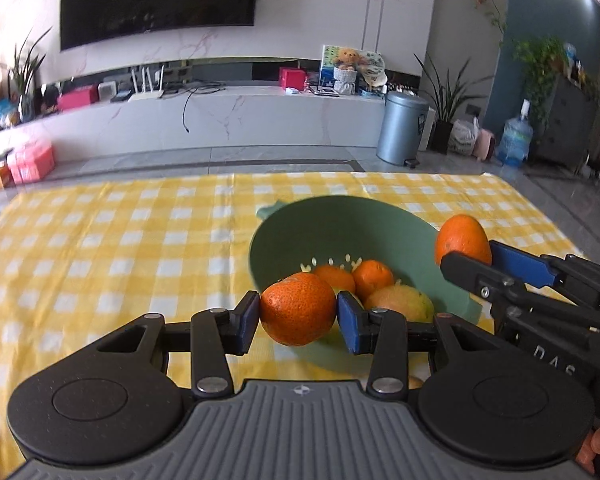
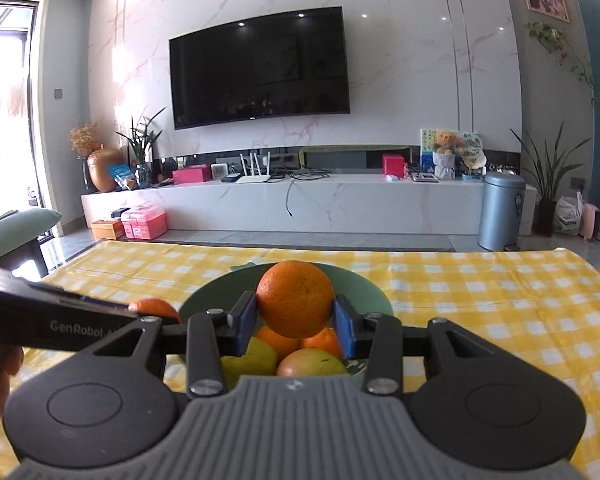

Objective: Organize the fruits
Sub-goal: 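Carry both oranges over the green colander and open both tools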

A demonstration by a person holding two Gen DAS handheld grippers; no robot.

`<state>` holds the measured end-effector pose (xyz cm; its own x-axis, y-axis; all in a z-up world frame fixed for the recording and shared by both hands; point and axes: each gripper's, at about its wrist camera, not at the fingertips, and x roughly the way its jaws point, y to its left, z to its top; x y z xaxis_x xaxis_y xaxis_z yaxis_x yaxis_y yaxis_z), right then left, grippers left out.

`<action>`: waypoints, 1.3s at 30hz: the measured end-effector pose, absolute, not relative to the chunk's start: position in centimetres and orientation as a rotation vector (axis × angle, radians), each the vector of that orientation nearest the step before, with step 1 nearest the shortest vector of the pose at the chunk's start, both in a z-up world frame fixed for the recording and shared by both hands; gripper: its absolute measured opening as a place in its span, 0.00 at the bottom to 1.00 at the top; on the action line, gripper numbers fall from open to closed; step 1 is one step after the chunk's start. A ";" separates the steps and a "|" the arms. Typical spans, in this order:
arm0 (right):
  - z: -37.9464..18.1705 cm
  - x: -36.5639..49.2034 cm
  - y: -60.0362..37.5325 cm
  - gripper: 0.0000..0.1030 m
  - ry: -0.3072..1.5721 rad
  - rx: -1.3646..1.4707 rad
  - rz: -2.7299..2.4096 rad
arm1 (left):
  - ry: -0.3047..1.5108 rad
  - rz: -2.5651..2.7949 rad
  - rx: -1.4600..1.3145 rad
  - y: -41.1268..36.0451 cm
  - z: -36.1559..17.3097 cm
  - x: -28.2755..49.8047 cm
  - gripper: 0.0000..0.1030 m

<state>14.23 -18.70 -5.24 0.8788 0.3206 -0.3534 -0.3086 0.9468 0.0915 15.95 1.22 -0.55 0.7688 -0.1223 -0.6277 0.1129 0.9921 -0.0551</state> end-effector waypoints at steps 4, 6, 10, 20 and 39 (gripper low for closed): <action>-5.5 15.9 -19.2 0.37 0.405 0.057 0.326 | 0.710 -0.090 0.069 -0.3 -0.7 17.6 0.46; -5.8 16.5 -19.2 0.37 0.414 0.044 0.312 | 0.719 -0.078 0.099 -0.9 -1.0 18.2 0.46; -6.5 17.9 -19.0 0.37 0.434 0.008 0.284 | 0.741 -0.081 0.141 -1.7 -1.7 19.4 0.46; -7.5 20.0 -17.8 0.37 0.487 -0.007 0.305 | 0.797 -0.086 0.224 -2.0 -3.1 21.1 0.46; -8.1 20.2 -17.4 0.40 0.501 -0.027 0.295 | 0.789 -0.062 0.258 -2.3 -2.7 21.5 0.58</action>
<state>20.18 -17.37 -8.11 0.8358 0.2723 -0.4768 -0.2855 0.9573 0.0462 21.53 -2.33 -2.73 0.7047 0.0405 -0.7083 0.1513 0.9668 0.2058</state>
